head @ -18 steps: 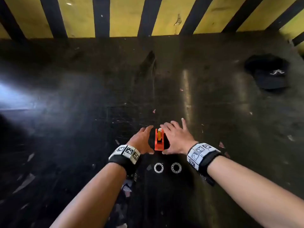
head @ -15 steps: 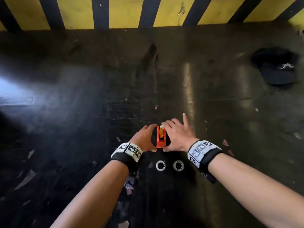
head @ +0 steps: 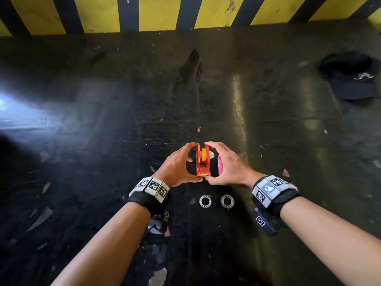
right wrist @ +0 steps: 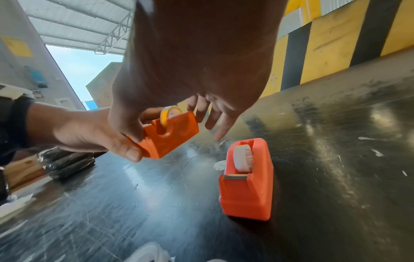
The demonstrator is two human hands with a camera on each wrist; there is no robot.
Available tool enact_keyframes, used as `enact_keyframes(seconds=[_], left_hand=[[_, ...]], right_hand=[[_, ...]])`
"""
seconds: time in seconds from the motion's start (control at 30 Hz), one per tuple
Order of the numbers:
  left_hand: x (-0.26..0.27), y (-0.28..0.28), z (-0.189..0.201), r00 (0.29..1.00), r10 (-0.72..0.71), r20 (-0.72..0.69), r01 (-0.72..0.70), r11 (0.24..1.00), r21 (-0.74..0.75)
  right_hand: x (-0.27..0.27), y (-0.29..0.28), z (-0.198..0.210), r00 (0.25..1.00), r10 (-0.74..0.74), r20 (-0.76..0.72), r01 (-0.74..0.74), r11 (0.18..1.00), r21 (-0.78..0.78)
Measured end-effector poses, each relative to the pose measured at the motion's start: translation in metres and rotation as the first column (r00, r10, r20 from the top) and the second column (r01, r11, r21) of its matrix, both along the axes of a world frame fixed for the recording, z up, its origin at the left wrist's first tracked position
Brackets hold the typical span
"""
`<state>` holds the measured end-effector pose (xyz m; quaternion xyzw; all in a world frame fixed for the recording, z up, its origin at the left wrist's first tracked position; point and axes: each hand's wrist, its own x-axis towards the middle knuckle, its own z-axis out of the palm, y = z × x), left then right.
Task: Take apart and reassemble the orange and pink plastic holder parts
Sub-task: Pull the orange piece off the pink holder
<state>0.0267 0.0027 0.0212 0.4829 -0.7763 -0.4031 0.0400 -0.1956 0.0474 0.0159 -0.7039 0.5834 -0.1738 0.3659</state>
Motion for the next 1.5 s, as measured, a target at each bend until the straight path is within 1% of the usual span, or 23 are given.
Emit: enact_keyframes(seconds=[0.13,0.33,0.47,0.57,0.67,0.77,0.93,1.0,1.07,1.17,1.27,1.37,1.43,1.5], left_hand=[[0.008,0.007,0.006,0.999,-0.024,-0.022,0.025,0.999,0.045],[0.022,0.016,0.01,0.999,-0.003,-0.051,0.007,0.996,0.094],[0.027,0.018,0.015,0.998,0.001,-0.07,0.01,0.988,0.155],[0.028,0.023,0.015,0.996,0.021,-0.084,-0.004,0.98,0.201],[0.026,0.03,0.012,0.993,0.055,-0.1,-0.026,0.963,0.269],[0.026,0.036,0.008,0.982,0.123,-0.145,-0.068,0.94,0.335],[0.027,0.043,0.004,0.971,0.169,-0.166,-0.101,0.93,0.353],[0.036,0.041,0.002,0.957,0.234,-0.171,-0.159,0.917,0.367],[0.053,0.04,-0.001,0.956,0.271,-0.11,-0.225,0.922,0.316],[0.07,0.046,-0.012,0.964,0.257,0.067,-0.263,0.957,0.123],[0.067,0.063,-0.028,0.946,0.191,0.263,-0.207,0.978,0.035],[0.058,0.077,-0.043,0.892,0.141,0.429,-0.15,0.989,-0.013],[0.05,0.081,-0.044,0.872,0.15,0.465,-0.129,0.989,-0.077],[0.038,0.084,-0.039,0.886,0.135,0.444,-0.049,0.979,-0.2]], right_hand=[[0.002,0.006,-0.002,1.0,0.017,0.011,-0.018,0.996,0.089],[0.006,0.007,0.002,0.998,0.062,-0.023,-0.06,0.996,0.068],[0.012,0.009,0.004,0.997,0.072,0.025,-0.074,0.994,0.075],[0.013,0.011,0.006,0.996,0.082,0.022,-0.083,0.994,0.076],[0.011,0.014,0.006,0.995,0.097,0.019,-0.098,0.989,0.114],[0.009,0.014,0.006,0.994,0.105,0.03,-0.109,0.981,0.161],[0.009,0.012,0.007,0.992,0.124,0.007,-0.123,0.973,0.193],[0.001,0.01,0.007,0.995,0.098,-0.017,-0.092,0.977,0.193],[-0.013,0.011,0.007,0.999,0.04,-0.015,-0.036,0.981,0.192],[-0.027,0.014,0.006,1.0,-0.002,-0.007,0.003,0.984,0.177],[-0.022,0.019,0.002,1.0,-0.012,0.011,0.01,0.987,0.161],[-0.016,0.023,-0.006,1.0,0.009,0.019,-0.012,0.987,0.159],[-0.015,0.024,-0.009,0.999,0.035,0.021,-0.038,0.985,0.168],[-0.016,0.023,-0.01,0.999,0.043,0.018,-0.045,0.985,0.166]])
